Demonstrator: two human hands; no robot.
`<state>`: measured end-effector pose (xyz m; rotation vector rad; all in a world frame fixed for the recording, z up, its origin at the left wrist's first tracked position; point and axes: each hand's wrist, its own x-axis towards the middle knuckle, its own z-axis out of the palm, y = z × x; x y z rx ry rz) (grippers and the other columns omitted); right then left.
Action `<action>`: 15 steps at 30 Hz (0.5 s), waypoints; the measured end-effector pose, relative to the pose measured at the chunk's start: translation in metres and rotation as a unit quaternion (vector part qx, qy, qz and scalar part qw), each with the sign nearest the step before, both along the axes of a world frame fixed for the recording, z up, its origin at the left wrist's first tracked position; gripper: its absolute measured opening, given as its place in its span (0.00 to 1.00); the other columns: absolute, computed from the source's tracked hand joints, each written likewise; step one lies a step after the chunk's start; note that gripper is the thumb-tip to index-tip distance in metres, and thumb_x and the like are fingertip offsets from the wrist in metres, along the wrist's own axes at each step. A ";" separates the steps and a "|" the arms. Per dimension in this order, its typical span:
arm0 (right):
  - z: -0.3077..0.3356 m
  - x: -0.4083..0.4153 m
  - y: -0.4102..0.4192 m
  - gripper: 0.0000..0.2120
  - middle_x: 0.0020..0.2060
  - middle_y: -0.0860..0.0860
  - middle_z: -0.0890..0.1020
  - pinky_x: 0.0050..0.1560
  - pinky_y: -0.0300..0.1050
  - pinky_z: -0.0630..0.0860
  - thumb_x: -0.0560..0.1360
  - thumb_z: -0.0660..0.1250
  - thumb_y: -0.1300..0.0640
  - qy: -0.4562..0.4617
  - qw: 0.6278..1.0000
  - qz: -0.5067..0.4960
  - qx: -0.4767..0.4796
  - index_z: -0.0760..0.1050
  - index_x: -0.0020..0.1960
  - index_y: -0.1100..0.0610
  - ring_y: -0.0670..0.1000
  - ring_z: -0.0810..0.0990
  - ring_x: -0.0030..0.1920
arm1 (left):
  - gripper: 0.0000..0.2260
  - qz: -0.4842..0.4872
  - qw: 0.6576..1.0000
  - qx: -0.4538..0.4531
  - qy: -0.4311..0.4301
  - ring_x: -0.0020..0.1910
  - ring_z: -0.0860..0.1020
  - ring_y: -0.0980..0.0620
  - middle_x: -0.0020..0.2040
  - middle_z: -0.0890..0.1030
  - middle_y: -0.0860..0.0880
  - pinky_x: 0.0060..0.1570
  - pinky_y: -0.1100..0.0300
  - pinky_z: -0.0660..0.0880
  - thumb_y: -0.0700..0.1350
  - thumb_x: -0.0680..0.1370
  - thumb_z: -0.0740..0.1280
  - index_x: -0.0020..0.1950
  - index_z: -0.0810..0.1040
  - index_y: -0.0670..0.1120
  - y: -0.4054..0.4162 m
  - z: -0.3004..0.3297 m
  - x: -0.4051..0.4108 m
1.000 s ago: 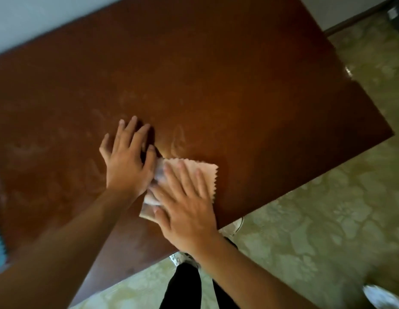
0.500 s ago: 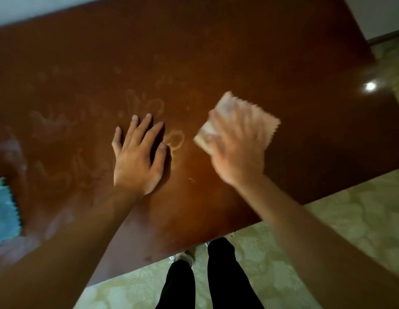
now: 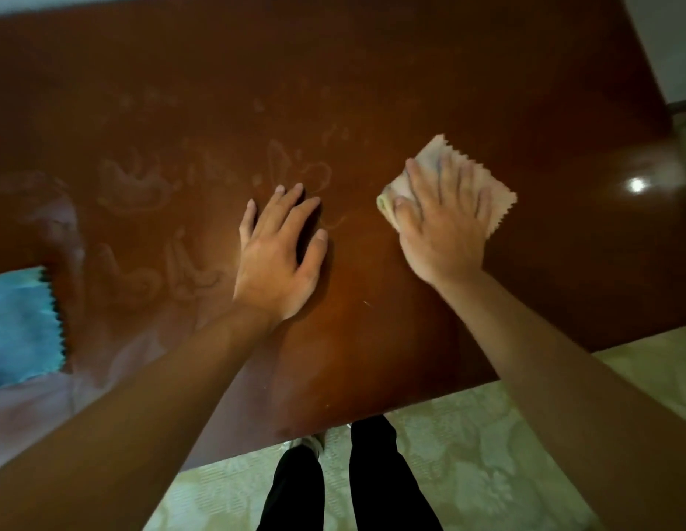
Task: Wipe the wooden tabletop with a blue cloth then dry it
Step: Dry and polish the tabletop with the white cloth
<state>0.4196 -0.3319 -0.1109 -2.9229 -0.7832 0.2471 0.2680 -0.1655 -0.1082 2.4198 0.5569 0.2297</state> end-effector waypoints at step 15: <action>-0.006 -0.038 0.082 0.34 0.84 0.53 0.50 0.81 0.62 0.44 0.80 0.37 0.33 0.003 0.991 0.127 -0.030 0.51 0.83 0.42 0.59 0.47 0.83 | 0.17 0.041 0.997 0.052 0.028 0.79 0.60 0.48 0.76 0.69 0.46 0.76 0.44 0.51 0.50 0.81 0.58 0.67 0.77 0.46 0.080 0.015 -0.065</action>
